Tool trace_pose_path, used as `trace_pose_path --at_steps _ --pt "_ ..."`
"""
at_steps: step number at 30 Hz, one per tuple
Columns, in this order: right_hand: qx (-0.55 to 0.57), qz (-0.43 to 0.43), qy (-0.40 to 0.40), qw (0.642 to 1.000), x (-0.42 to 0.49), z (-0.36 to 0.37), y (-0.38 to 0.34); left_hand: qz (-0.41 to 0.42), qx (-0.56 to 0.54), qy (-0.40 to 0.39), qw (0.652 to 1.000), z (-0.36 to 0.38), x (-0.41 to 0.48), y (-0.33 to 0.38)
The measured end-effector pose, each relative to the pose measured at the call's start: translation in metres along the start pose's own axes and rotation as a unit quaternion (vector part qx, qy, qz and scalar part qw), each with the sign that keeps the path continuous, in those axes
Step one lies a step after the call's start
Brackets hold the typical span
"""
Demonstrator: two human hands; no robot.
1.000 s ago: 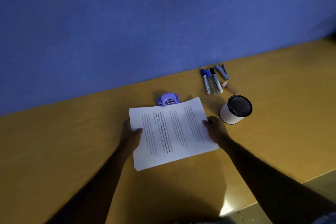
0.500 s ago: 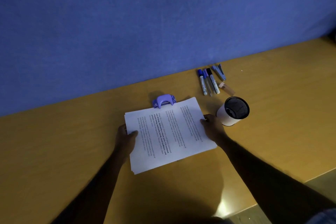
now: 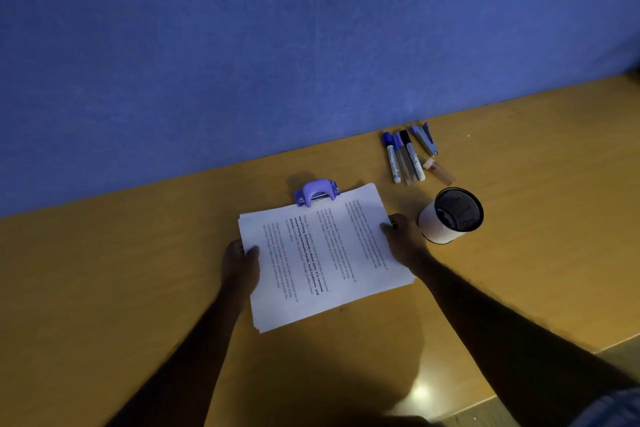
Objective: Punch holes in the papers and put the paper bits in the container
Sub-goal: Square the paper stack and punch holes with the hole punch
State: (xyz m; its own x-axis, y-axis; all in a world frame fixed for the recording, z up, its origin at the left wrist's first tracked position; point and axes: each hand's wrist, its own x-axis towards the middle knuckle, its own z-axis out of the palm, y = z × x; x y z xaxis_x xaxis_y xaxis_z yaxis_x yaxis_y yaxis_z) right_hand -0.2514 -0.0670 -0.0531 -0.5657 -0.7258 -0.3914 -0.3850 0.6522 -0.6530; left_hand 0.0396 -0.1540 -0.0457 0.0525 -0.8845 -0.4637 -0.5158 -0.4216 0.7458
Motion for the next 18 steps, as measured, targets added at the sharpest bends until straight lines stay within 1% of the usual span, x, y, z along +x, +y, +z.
trace_pose_path --at_steps 3,8,12,14,18 --pt "-0.003 -0.008 0.004 1.0 0.0017 0.0015 -0.0015 0.016 0.009 0.027 0.999 -0.0006 0.0004 -0.0013" --pt "-0.007 0.004 0.009 1.0 0.0021 0.0029 -0.0003 0.02 0.007 0.018 1.0 -0.0018 0.0 -0.0002" --pt "-0.022 -0.02 0.022 0.999 -0.0001 0.0052 -0.0018 0.02 0.017 0.013 1.0 -0.0008 -0.0012 0.0011" --pt "-0.024 -0.024 0.033 0.999 -0.0005 0.0061 -0.0032 0.019 0.02 0.018 0.999 0.0006 -0.0018 0.0018" --pt "-0.022 -0.004 0.067 0.998 -0.0009 0.004 -0.0042 0.02 0.015 0.007 1.0 0.0057 -0.0046 0.0048"
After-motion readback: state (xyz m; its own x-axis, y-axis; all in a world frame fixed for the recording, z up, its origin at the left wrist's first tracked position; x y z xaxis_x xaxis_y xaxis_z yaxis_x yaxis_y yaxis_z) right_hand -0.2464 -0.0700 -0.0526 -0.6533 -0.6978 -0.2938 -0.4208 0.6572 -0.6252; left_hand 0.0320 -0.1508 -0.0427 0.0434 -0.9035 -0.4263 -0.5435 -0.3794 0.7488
